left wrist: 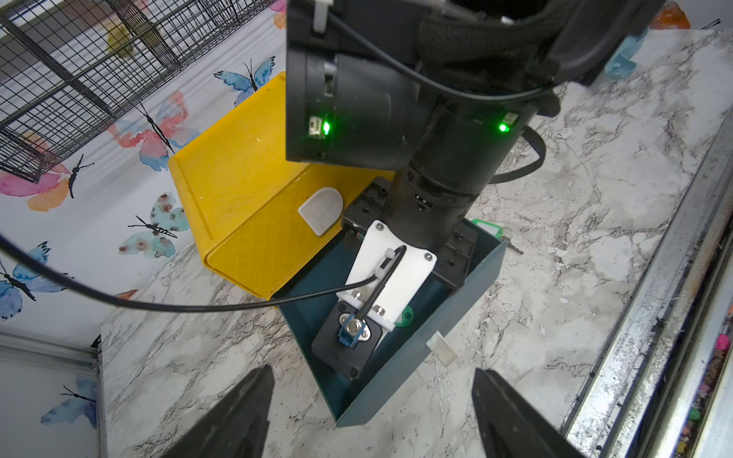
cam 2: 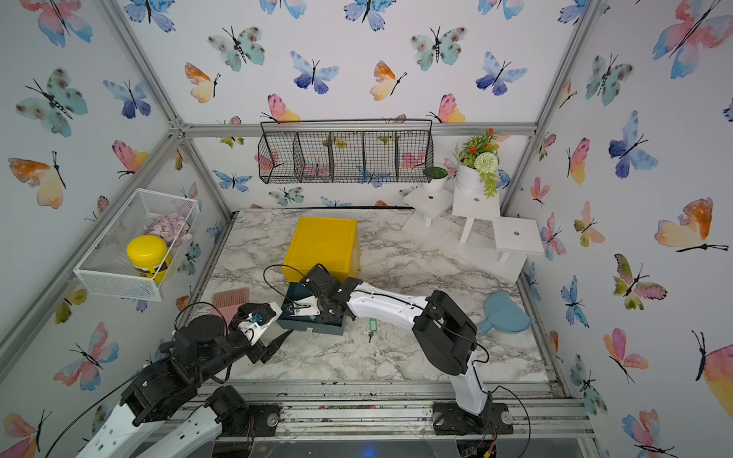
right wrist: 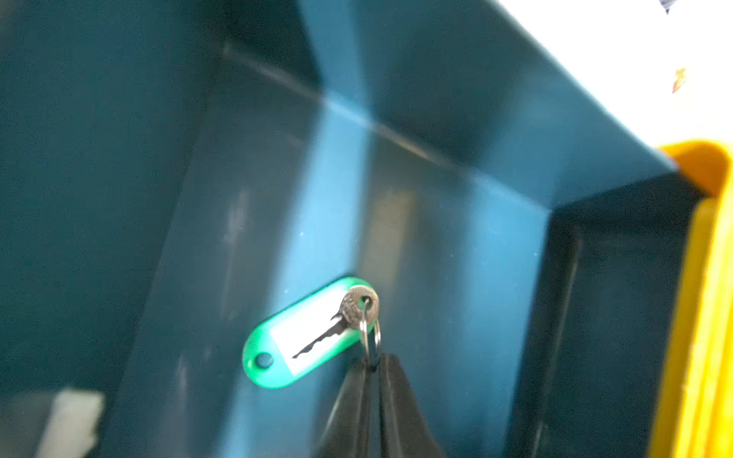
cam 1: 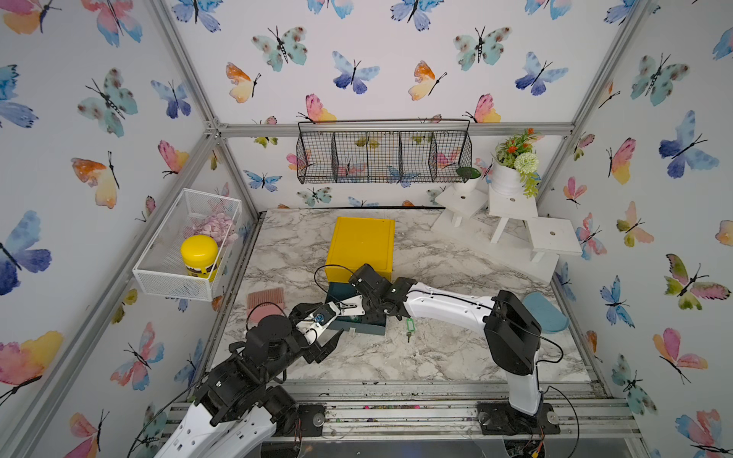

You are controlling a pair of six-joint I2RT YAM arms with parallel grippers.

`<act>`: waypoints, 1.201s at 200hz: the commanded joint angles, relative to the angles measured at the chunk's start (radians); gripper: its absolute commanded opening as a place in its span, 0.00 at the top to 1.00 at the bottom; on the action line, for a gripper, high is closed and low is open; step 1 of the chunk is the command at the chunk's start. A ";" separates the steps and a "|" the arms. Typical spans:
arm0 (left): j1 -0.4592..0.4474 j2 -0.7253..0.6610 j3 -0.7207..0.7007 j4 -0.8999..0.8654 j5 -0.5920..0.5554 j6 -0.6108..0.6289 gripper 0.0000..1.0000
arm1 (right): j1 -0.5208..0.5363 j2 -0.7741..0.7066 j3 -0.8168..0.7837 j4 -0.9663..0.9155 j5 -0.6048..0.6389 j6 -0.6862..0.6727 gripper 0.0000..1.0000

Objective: Take the keys out of the drawer
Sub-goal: Pick up the key from the drawer.

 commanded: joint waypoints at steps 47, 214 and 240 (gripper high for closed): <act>0.000 0.008 0.004 0.010 0.014 -0.009 0.16 | -0.004 0.007 0.005 0.015 -0.008 0.046 0.94; 0.000 0.000 0.009 0.017 -0.009 -0.020 0.16 | -0.004 -0.116 -0.051 0.137 -0.002 0.117 0.98; 0.000 0.007 0.014 0.027 -0.009 -0.018 0.16 | -0.004 -0.135 -0.058 0.145 0.004 0.122 0.98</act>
